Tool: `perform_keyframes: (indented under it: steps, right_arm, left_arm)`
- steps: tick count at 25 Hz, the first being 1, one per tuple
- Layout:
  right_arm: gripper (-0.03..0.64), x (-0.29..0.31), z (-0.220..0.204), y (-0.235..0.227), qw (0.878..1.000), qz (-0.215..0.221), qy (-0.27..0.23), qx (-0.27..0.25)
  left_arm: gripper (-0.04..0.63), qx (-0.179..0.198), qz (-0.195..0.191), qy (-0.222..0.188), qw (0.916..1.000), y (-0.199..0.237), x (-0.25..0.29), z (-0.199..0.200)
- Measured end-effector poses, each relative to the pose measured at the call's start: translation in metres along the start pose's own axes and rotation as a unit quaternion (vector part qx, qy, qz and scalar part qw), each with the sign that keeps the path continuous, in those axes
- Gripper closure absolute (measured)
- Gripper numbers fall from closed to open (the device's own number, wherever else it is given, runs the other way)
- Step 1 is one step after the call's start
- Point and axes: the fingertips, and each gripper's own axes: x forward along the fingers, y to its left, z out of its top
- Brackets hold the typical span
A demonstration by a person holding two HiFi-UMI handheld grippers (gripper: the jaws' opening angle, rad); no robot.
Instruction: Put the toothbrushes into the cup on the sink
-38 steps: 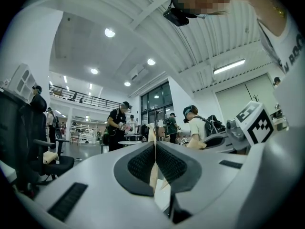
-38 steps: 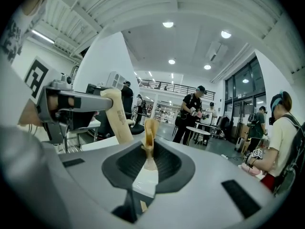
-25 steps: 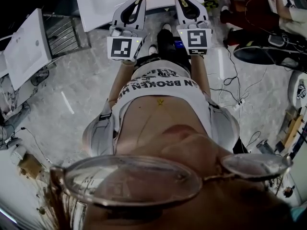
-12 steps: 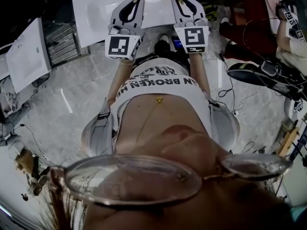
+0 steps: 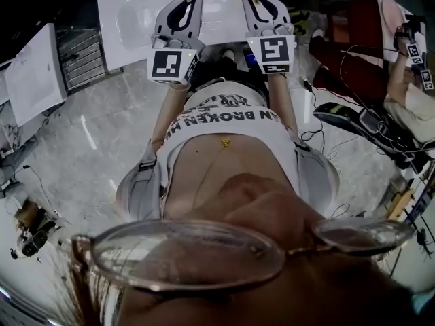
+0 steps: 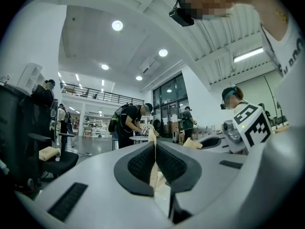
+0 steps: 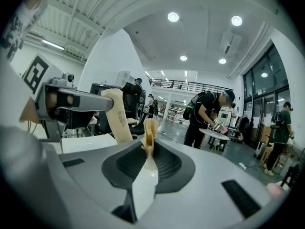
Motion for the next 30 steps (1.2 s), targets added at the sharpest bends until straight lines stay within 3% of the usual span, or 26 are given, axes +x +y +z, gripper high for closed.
perform_keyframes:
  steps: [5, 12, 21, 30]
  right_arm:
    - [0.558, 0.029, 0.0, -0.009, 1.0, -0.007, 0.009, 0.006]
    - [0.558, 0.053, 0.009, -0.022, 0.998, -0.05, 0.022, 0.018]
    - [0.558, 0.089, 0.014, -0.008, 0.995, -0.091, 0.04, 0.025]
    - [0.558, 0.095, 0.0, -0.019, 0.992, -0.108, 0.051, 0.032]
  left_arm:
    - [0.58, -0.006, -0.012, 0.006, 0.9999, 0.022, 0.026, -0.006]
    - [0.58, -0.009, -0.063, 0.007, 0.998, 0.046, 0.056, -0.001]
    - [0.58, -0.014, -0.11, 0.004, 0.9938, 0.087, 0.065, -0.006]
    - [0.58, -0.013, -0.112, 0.008, 0.9936, 0.097, 0.066, -0.012]
